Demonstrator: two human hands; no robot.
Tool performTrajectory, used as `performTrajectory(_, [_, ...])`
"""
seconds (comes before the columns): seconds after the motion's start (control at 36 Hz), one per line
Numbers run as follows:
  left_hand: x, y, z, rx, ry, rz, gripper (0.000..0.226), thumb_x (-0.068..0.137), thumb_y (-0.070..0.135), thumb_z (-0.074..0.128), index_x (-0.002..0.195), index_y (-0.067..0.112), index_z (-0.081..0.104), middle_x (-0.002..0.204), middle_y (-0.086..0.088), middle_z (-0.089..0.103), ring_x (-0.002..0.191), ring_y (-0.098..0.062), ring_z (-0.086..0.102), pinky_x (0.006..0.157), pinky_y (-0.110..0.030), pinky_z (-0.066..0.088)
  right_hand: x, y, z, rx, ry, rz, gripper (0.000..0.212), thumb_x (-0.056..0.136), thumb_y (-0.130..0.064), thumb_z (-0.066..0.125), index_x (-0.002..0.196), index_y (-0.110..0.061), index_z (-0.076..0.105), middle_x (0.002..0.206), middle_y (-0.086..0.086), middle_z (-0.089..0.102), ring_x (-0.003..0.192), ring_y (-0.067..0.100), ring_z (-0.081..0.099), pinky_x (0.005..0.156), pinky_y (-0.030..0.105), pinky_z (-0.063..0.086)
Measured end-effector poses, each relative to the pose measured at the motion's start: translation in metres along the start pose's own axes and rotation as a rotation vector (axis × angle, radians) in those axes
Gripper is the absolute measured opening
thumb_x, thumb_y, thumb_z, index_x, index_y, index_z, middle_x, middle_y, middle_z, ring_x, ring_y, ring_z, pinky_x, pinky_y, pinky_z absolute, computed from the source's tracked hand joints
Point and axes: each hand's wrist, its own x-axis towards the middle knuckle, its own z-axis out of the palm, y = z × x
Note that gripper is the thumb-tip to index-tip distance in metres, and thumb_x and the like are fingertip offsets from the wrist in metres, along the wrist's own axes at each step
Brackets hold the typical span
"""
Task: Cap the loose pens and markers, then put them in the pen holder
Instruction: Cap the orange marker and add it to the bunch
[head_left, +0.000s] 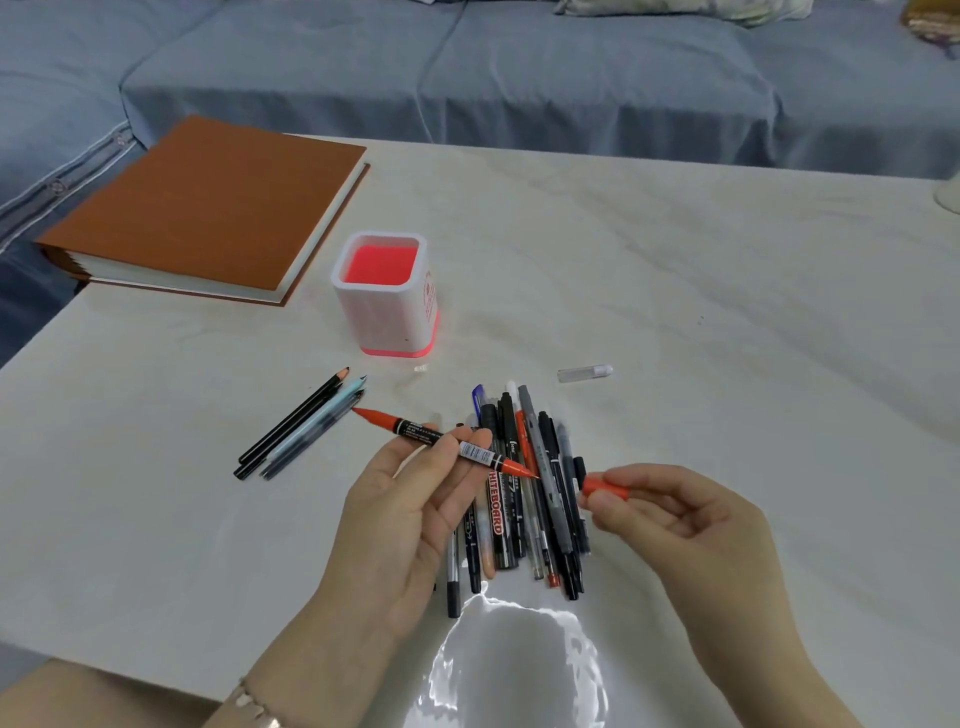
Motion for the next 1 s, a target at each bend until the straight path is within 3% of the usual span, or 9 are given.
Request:
performTrajectory(0.25, [-0.007, -0.004, -0.004, 0.041, 0.001, 0.032, 0.008, 0.084, -0.001, 0.050, 0.090, -0.001, 0.057, 0.078, -0.012, 0.074, 0.075, -0.015, 0.072, 0.059, -0.019, 0.056, -0.008, 0.002, 0.010, -0.002, -0.003, 0.004, 0.022, 0.065, 0.007, 0.074, 0.065, -0.015, 0.073, 0.069, 0.001, 0.075, 0.066, 0.009, 0.071, 0.059, 0.008, 0.051])
performTrajectory(0.5, [-0.015, -0.009, 0.001, 0.065, -0.005, 0.046, 0.010, 0.080, 0.000, 0.054, 0.090, 0.003, 0.057, 0.080, -0.012, 0.074, 0.075, -0.016, 0.072, 0.057, -0.020, 0.057, -0.007, 0.005, 0.012, -0.036, -0.044, -0.026, 0.021, 0.065, 0.008, 0.073, 0.068, -0.013, 0.073, 0.064, -0.003, 0.074, 0.057, 0.002, 0.066, 0.056, 0.006, 0.049])
performTrajectory(0.69, [-0.021, -0.013, 0.002, 0.098, -0.018, 0.078, 0.019, 0.077, -0.002, 0.055, 0.092, 0.009, 0.054, 0.085, -0.018, 0.073, 0.080, -0.021, 0.072, 0.059, -0.022, 0.057, -0.006, 0.015, 0.003, -0.161, -0.056, -0.118, 0.029, 0.065, 0.003, 0.074, 0.065, -0.027, 0.074, 0.068, -0.008, 0.074, 0.066, 0.007, 0.070, 0.062, 0.007, 0.050])
performTrajectory(0.89, [-0.024, -0.012, 0.003, 0.128, -0.057, 0.074, 0.022, 0.064, 0.003, 0.060, 0.083, 0.009, 0.050, 0.089, -0.023, 0.071, 0.082, -0.025, 0.072, 0.062, -0.026, 0.059, -0.005, 0.020, -0.005, -0.503, -0.163, -0.301, 0.041, 0.074, -0.014, 0.073, 0.080, -0.054, 0.066, 0.075, -0.033, 0.067, 0.076, -0.005, 0.065, 0.068, 0.003, 0.044])
performTrajectory(0.94, [-0.024, -0.012, 0.001, 0.194, -0.043, 0.071, 0.022, 0.060, 0.005, 0.062, 0.079, 0.009, 0.051, 0.086, -0.022, 0.072, 0.075, -0.024, 0.072, 0.064, -0.030, 0.060, -0.004, 0.020, -0.007, -0.580, -0.183, -0.376, 0.036, 0.078, -0.026, 0.069, 0.091, -0.059, 0.059, 0.084, -0.031, 0.065, 0.077, -0.002, 0.064, 0.069, 0.006, 0.045])
performTrajectory(1.0, [-0.024, -0.011, 0.000, 0.259, -0.026, 0.060, 0.020, 0.057, 0.006, 0.064, 0.074, 0.009, 0.054, 0.081, -0.020, 0.072, 0.065, -0.023, 0.070, 0.061, -0.029, 0.058, -0.001, 0.021, -0.010, -0.662, -0.184, -0.459, 0.023, 0.079, -0.039, 0.057, 0.099, -0.049, 0.057, 0.091, -0.022, 0.063, 0.077, -0.002, 0.061, 0.069, 0.005, 0.043])
